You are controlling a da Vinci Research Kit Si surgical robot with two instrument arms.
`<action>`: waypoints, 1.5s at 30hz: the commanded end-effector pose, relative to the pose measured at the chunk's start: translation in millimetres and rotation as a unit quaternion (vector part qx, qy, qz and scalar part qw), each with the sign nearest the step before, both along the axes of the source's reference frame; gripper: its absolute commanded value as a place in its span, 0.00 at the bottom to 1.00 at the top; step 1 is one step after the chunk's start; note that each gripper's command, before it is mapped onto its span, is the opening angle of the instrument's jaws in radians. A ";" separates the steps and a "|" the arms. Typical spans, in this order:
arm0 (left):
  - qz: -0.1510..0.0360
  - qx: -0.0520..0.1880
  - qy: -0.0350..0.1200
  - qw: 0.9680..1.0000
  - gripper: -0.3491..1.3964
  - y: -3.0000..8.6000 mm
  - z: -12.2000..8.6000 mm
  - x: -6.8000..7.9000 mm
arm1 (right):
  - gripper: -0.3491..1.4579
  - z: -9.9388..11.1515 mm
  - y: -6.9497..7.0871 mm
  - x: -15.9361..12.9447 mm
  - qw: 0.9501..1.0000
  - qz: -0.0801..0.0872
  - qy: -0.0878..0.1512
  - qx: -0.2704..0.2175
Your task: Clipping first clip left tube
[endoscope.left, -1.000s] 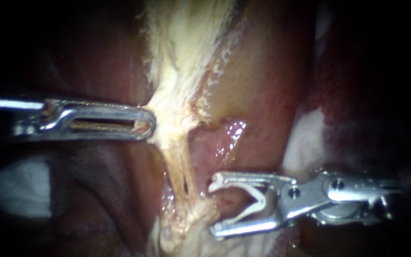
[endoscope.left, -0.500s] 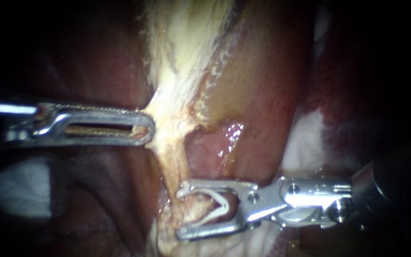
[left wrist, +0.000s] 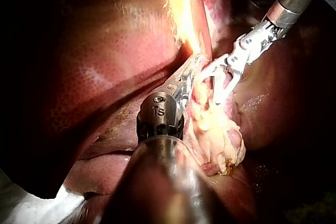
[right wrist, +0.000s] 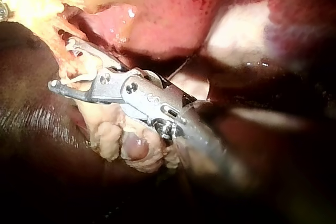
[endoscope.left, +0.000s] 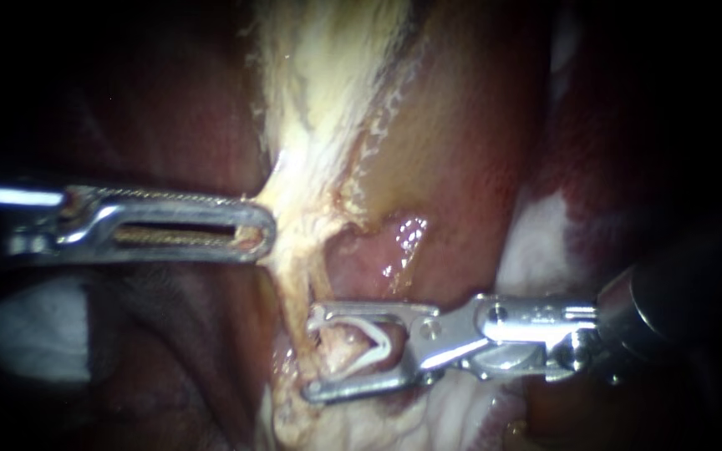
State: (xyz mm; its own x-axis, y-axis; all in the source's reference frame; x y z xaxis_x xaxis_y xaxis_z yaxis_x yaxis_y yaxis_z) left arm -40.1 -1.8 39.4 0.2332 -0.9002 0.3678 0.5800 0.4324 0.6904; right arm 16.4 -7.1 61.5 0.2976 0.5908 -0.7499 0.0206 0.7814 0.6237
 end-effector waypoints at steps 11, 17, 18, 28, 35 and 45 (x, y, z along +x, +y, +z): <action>0.000 0.000 0.000 1.000 0.00 -0.1 -0.2 -0.2 | 0.52 0.8 -1.2 2.0 1.000 -0.016 0.013 0.004; 0.000 0.000 0.000 1.000 0.00 0.0 0.0 -0.1 | 0.52 0.1 -2.5 2.2 0.998 -0.048 0.040 0.000; 0.000 0.000 0.000 1.000 0.00 0.0 0.0 -0.1 | 0.52 -0.1 -2.6 2.2 0.998 -0.052 0.044 -0.003; 0.001 0.001 -0.001 1.000 0.00 0.3 0.2 0.0 | 0.51 -0.6 -3.8 2.9 0.996 -0.065 0.053 0.007; 0.000 0.001 0.000 1.000 0.00 0.2 0.3 -0.2 | 0.50 1.0 -4.2 4.9 0.997 -0.059 0.047 0.021; 0.000 0.000 0.000 1.000 0.00 0.2 0.3 -0.2 | 0.43 1.5 -4.1 5.4 0.998 -0.041 0.032 0.041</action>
